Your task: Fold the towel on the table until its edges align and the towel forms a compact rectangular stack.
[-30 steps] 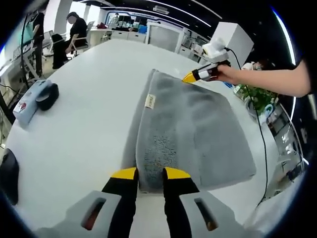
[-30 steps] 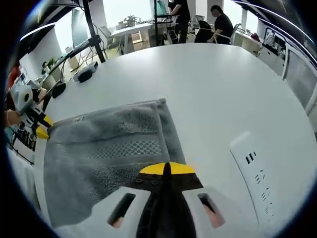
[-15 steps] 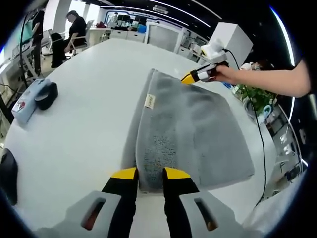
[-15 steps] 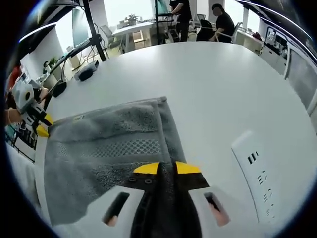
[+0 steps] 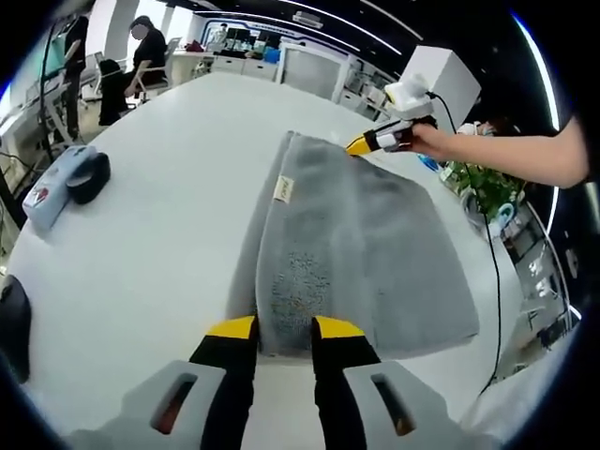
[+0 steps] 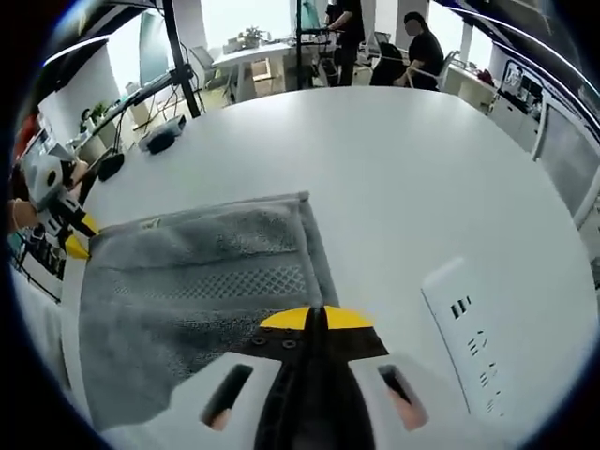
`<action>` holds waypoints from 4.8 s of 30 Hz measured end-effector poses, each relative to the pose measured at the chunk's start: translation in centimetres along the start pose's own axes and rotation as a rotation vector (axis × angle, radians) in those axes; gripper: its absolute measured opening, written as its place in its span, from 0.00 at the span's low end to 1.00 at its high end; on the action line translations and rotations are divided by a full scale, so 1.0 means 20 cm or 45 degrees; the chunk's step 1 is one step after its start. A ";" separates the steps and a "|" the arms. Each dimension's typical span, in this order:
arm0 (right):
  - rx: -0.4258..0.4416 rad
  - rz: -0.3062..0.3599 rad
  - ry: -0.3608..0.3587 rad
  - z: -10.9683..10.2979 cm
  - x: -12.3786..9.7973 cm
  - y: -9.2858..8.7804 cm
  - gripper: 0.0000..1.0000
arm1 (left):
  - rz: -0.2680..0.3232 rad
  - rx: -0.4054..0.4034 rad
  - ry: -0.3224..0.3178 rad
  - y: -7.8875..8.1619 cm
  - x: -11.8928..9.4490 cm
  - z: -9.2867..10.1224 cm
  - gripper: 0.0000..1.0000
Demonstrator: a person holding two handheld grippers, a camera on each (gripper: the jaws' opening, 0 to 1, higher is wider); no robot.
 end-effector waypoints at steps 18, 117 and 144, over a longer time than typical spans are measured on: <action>0.012 0.051 -0.139 0.06 -0.21 -0.03 0.01 | 0.033 -0.055 -0.014 0.01 0.00 0.05 0.37; 0.607 -0.382 -0.460 -0.23 -0.77 -1.16 0.00 | -0.309 0.453 0.146 0.14 0.13 0.04 0.05; 0.874 -0.321 -0.561 -0.39 -0.91 -1.37 0.00 | -0.357 0.648 0.117 0.25 0.25 0.11 0.06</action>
Point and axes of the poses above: the point that each gripper's makers call its tool centre point, and the gripper's own axes: x roughly forward along the fingers, z roughly to its right, y roughly out of its top, the point moved 5 cm from there along -x, roughly backward along the fingers, and after that the axes turned 3 degrees about y, right-handed, at the moved point
